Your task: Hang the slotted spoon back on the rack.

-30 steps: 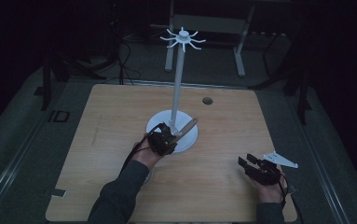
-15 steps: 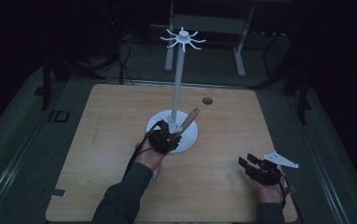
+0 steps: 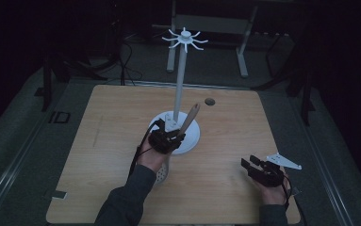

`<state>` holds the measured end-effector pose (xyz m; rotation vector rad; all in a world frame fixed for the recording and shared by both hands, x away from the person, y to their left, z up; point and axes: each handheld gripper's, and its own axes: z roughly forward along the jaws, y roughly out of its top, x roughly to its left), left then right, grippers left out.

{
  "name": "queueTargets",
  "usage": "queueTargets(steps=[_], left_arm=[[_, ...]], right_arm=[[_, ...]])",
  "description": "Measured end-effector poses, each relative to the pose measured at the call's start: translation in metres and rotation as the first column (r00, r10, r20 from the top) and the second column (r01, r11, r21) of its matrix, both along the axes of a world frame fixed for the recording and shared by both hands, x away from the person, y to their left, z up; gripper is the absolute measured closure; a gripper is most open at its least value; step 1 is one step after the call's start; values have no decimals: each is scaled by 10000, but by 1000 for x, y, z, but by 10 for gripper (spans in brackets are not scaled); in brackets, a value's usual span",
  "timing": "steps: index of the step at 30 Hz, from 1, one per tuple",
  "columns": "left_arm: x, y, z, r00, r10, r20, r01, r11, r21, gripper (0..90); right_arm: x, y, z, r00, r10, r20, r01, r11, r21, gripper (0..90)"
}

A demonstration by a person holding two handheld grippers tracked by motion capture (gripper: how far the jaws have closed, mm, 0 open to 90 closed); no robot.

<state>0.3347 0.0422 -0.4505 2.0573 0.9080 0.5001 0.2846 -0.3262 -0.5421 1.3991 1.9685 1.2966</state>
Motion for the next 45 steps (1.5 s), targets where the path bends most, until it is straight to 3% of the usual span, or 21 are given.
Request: queueTargets(steps=[6,13,20,28,39,40,45], left_arm=[[-5,-1,8,9967,517,628,-515,9987,-49,745],[-10,-5,16,9851,1080,1341,-1091,9940,13,745],[-10,-7,20,9773,1451,1542,-1426,9894,-267,745],[-10,-7,28,9611,2078,1821,-1968,9775,-763,745],[-9,-10,41,9468,2337,2214,-2186,9716,-905,746],[-9,-11,45,9400,2460,2366,-2295,9686,-954,746],[-9,-17,61,9193,2733,2831,-2522,9615,-1094,746]], right_arm=[[0,0,0,10000,-1,0,1,10000,-4,506],[0,0,0,10000,-27,24,27,10000,-14,505],[0,-1,0,10000,-81,54,81,10000,21,504],[-1,-2,0,9999,-115,67,114,9999,18,503],[-1,-2,0,9999,-144,74,144,9999,14,503],[-1,-2,0,9999,-148,67,148,9999,8,503],[0,-2,0,9999,-136,72,136,9999,-1,502]])
